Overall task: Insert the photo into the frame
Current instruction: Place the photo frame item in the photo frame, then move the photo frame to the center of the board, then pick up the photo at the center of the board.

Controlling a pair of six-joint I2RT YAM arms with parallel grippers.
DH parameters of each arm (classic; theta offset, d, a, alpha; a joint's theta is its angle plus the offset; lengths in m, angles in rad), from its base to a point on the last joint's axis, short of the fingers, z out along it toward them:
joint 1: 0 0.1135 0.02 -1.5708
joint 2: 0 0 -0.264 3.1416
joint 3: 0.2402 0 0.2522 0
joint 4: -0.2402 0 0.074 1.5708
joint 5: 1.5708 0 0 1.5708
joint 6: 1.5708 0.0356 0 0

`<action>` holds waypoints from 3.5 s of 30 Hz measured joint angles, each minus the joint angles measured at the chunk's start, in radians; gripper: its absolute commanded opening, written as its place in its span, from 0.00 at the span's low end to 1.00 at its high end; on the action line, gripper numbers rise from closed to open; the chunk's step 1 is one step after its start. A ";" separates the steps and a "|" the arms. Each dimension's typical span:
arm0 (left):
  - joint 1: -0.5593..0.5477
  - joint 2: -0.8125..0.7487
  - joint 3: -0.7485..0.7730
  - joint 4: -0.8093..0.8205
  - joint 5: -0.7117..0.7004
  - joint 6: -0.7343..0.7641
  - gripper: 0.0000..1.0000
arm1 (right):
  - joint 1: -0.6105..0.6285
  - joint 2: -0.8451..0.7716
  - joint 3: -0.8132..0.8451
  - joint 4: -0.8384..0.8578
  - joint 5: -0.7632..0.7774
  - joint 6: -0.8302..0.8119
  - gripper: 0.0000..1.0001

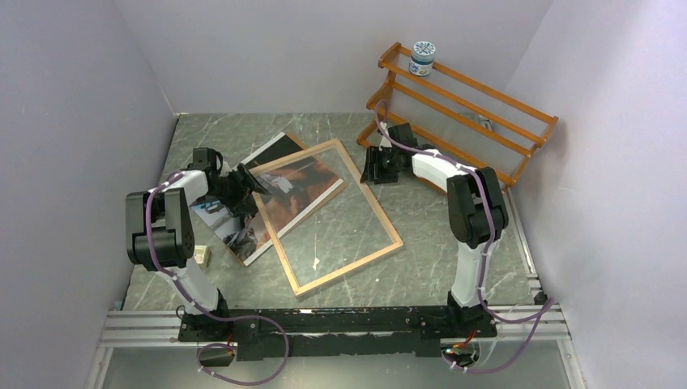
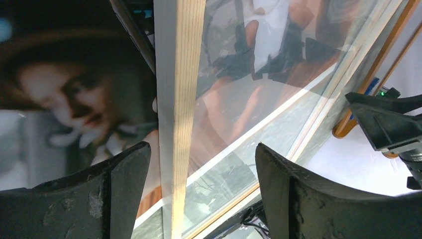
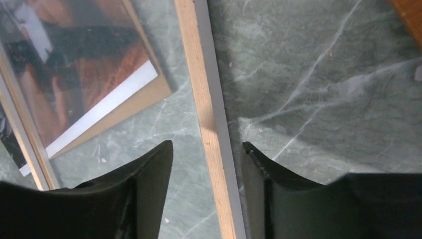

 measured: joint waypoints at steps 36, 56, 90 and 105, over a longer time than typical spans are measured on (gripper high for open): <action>-0.016 0.018 0.012 -0.004 0.051 0.017 0.82 | 0.107 0.073 0.080 -0.144 0.176 -0.043 0.69; -0.114 0.040 0.055 -0.019 0.050 -0.037 0.79 | 0.041 -0.088 -0.124 -0.104 0.116 0.029 0.72; 0.388 -0.202 0.057 -0.125 -0.372 0.081 0.80 | -0.026 -0.356 -0.237 -0.072 0.079 0.185 0.71; 0.433 -0.023 -0.016 0.039 -0.240 0.093 0.66 | -0.024 -0.359 -0.279 -0.055 0.014 0.203 0.70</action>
